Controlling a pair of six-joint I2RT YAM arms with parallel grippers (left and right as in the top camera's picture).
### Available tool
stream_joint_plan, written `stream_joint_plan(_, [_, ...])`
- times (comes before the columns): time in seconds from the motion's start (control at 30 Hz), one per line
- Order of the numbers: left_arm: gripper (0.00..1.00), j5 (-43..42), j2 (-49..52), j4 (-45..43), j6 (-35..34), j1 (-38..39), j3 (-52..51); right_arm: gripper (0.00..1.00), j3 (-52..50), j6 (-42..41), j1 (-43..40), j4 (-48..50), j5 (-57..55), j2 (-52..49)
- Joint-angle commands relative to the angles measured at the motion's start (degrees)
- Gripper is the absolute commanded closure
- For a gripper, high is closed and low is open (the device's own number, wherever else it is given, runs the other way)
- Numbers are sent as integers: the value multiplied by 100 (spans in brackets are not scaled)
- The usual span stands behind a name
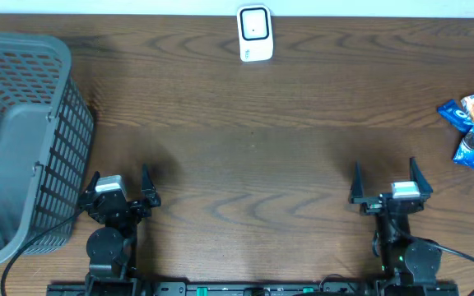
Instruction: Scan the item barcode
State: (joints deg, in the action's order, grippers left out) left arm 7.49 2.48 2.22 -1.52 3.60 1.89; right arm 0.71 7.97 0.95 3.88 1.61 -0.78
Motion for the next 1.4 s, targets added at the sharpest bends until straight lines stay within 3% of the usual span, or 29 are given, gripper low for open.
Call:
stream_joint_plan(0.0, [2,90,0,98,-11,22,-166,1,-37,-63,-140,-562,-129,48])
stream_joint_plan(0.4, [2,92,0,98,-11,22,-166,1,-37,-63,-507,-835,-127,48])
stream_joint_plan(1.37, [2,92,0,98,-11,22,-166,1,-37,-63,-503,-822,-109,46])
